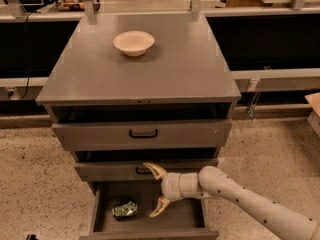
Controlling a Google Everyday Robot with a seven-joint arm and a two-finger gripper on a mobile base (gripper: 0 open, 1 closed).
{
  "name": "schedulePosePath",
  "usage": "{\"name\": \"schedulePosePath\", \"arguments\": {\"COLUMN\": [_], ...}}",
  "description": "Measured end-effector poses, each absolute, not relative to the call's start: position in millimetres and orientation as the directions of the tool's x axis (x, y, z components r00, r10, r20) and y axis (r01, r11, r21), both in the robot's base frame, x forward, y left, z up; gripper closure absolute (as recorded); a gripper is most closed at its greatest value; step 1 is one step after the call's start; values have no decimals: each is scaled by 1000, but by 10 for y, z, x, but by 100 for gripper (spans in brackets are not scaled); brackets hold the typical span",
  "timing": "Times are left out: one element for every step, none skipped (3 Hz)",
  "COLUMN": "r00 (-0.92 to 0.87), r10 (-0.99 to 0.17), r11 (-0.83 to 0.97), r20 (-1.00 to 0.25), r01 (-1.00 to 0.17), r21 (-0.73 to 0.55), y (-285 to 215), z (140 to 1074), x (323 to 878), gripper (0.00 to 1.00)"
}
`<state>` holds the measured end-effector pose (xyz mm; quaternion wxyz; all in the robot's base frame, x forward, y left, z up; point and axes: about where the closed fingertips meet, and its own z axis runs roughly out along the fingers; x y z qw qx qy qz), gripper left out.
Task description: Pick green can from bottom drawer and place on counter
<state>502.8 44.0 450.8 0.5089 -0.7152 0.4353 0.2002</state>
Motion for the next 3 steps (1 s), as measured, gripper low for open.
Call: {"name": "schedulePosePath", "arguments": {"r00": [607,607,526], "r10": [-380,-365,-408], "r11": [-227,-245,-231], "r20": [-698,-706,-746], "r01": [-793,-794,-850], "r21": [-566,-556,-473], "y": [460,473,447], "z": [4381,4379,3810], "x": [4924,4854,4738], "gripper": [0,0,0]}}
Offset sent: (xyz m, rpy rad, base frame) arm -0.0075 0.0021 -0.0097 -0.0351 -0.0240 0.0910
